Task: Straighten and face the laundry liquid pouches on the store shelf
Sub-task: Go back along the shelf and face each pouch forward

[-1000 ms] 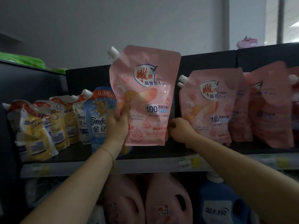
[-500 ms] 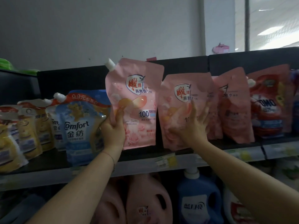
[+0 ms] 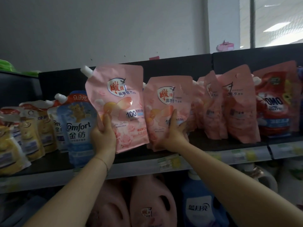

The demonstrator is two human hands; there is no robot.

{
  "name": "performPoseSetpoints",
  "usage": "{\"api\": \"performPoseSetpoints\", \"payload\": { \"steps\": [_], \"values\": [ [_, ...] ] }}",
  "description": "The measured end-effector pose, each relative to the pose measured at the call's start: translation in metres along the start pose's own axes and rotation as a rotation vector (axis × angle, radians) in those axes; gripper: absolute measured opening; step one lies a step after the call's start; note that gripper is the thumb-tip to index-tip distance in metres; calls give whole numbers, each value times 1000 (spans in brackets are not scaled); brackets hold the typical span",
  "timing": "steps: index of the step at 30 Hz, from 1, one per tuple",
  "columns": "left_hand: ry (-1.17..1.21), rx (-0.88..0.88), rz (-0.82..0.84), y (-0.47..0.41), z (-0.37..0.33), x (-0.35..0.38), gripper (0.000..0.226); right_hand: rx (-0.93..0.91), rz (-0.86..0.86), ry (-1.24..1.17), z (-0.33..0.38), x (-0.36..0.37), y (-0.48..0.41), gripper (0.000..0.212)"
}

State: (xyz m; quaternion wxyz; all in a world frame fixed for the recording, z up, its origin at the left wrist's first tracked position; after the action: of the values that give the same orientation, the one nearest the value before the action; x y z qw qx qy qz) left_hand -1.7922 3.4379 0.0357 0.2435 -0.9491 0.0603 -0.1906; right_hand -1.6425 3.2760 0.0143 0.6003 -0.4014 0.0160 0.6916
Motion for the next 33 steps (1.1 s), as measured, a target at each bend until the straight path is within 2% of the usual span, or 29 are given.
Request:
{"api": "performPoseSetpoints", "payload": {
  "steps": [5,12,15,20,23,24,25,27,28,33],
  "values": [
    [32,23,14,0,0,-2,43,-38,126,54,17,14,6,125],
    [-52,80,66,-3,11,1,45,-35,68,98,15,21,-1,116],
    [-113,118,65,-1,12,2,49,-85,65,88,11,22,-5,121],
    [-145,150,42,4,4,3,45,-136,104,-147,-2,16,-9,124],
    [-144,153,44,2,6,2,44,81,96,-458,-8,12,-14,121],
    [-133,147,52,2,8,2,44,148,92,-509,-7,10,-15,116],
    [-125,147,56,1,10,1,43,175,92,-506,-7,10,-16,101],
    [-118,155,55,0,12,0,42,183,70,-424,-8,12,-17,55],
    [-115,157,52,-2,15,-1,43,185,57,-407,-9,13,-17,43],
    [-89,158,55,-1,21,1,39,157,-112,-282,-26,-4,-15,41]
  ]
}}
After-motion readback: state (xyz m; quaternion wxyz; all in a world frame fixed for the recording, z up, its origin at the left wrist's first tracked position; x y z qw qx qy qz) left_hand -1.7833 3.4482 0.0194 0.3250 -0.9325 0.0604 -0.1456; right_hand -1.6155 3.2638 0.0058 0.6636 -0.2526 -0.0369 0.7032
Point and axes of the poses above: each hand's wrist, its own y-axis away from the middle knuckle, its own x-axis out of the palm, z = x × y, the point moved 3 cm from there along -y, towards the middle knuckle, and after that the axes turned 9 degrees about -z, right-handed, at the moved point
